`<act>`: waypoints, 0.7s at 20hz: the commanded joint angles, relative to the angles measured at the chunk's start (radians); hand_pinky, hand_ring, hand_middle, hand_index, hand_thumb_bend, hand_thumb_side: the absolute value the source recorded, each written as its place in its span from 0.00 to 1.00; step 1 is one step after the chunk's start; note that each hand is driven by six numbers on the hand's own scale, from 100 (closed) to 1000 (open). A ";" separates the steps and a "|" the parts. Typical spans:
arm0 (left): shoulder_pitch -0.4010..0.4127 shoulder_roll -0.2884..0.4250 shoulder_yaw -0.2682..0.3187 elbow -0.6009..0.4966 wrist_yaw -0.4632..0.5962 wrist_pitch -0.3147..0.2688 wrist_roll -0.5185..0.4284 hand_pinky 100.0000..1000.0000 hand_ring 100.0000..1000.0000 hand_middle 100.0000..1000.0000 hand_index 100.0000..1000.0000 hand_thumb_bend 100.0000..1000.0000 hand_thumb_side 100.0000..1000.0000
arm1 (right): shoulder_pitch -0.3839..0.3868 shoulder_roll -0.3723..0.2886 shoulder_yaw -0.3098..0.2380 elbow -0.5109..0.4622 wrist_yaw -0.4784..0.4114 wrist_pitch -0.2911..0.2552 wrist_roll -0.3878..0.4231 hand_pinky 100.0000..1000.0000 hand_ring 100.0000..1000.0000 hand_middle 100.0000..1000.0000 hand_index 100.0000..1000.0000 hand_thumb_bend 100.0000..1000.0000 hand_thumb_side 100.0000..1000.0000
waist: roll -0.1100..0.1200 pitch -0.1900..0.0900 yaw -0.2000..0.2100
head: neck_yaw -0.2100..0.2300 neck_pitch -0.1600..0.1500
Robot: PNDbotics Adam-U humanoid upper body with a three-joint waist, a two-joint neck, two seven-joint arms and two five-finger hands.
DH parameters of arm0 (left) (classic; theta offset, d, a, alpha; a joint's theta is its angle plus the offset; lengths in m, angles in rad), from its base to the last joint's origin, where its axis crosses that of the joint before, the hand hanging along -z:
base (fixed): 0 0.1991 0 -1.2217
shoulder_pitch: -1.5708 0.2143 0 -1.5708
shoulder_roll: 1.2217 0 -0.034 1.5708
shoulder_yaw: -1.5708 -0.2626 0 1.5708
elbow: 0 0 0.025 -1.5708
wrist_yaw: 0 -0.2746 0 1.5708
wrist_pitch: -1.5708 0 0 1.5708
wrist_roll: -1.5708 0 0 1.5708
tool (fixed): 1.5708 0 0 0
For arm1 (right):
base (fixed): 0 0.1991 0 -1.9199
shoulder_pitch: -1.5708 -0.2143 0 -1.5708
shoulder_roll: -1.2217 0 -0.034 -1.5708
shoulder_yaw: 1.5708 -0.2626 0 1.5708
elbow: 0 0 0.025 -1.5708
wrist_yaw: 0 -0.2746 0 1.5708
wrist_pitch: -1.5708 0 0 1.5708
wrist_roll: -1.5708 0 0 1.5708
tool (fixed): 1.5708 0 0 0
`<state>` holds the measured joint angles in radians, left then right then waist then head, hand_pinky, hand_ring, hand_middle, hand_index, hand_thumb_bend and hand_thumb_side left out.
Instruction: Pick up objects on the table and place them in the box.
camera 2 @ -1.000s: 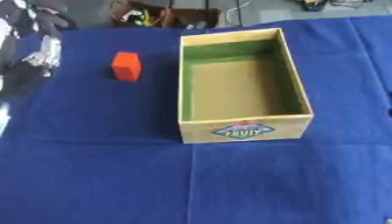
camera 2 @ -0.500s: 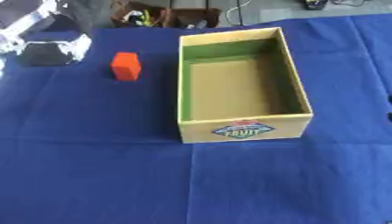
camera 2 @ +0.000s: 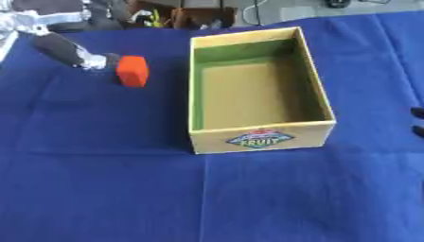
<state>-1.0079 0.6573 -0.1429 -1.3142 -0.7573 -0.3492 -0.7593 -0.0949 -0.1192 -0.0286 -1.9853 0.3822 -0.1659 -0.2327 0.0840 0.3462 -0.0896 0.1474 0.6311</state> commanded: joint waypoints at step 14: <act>-0.176 -0.069 -0.042 0.273 -0.290 -0.190 -0.148 0.74 0.93 1.00 1.00 0.64 0.73 | 0.000 -0.015 0.020 -0.015 0.013 -0.001 0.025 0.79 0.95 0.71 0.96 0.00 1.00 | 0.009 -0.010 -0.023 | 0.010 -0.017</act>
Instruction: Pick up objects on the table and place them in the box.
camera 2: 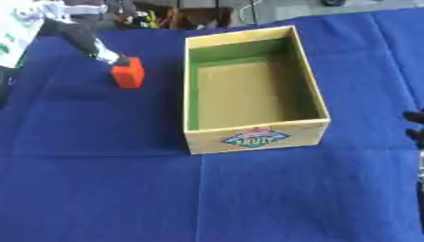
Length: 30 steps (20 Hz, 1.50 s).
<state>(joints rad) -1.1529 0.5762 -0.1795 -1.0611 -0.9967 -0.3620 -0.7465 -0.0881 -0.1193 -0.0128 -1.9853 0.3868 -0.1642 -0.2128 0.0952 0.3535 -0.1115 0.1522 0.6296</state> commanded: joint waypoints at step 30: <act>-0.048 -0.026 0.032 0.200 -0.282 -0.165 -0.161 0.73 0.92 1.00 1.00 0.50 0.48 | -0.023 -0.002 0.017 -0.015 0.031 -0.001 0.011 0.79 0.95 0.70 0.95 0.00 1.00 | 0.011 0.025 -0.027 | 0.021 -0.052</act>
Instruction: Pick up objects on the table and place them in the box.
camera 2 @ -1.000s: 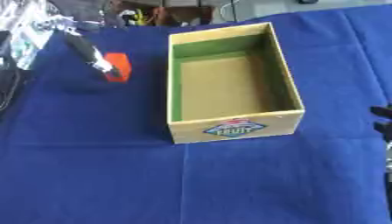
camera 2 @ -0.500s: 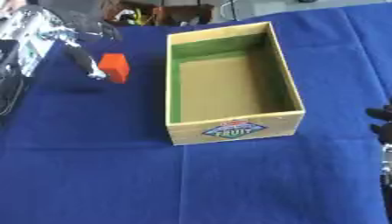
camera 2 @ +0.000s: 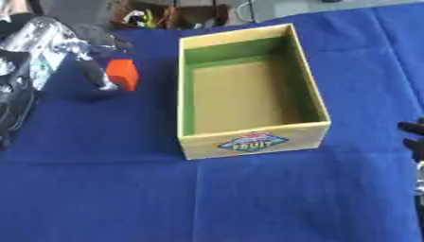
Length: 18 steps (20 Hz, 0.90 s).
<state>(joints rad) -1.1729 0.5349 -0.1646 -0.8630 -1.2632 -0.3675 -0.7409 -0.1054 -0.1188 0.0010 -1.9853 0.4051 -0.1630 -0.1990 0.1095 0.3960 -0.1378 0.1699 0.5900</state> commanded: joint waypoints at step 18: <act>-0.034 -0.002 0.056 0.047 0.042 -0.124 -0.165 0.62 0.73 0.65 0.92 0.30 0.35 | -0.006 0.011 0.009 -0.015 0.029 0.000 0.001 0.79 0.96 0.70 0.95 0.00 0.99 | -0.007 -0.003 -0.004 | 0.012 -0.019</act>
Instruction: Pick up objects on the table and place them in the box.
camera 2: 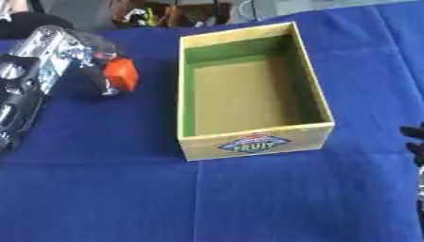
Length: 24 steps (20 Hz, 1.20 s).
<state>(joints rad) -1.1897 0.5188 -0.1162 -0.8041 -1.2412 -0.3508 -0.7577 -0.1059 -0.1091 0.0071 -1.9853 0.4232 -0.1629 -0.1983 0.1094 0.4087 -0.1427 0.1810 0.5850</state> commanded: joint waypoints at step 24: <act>-0.015 0.017 0.003 -0.067 0.000 -0.069 0.061 0.32 0.43 0.32 0.54 0.00 0.15 | 0.003 0.002 -0.001 -0.015 0.000 0.009 0.005 0.79 0.96 0.70 0.95 0.00 1.00 | -0.014 -0.036 0.013 | -0.012 -0.001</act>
<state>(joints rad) -1.1883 0.5177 -0.1192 -0.8494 -1.2461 -0.4071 -0.6933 -0.1037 -0.1071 0.0066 -1.9853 0.4283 -0.1567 -0.1932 0.1022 0.4016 -0.1312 0.1719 0.5835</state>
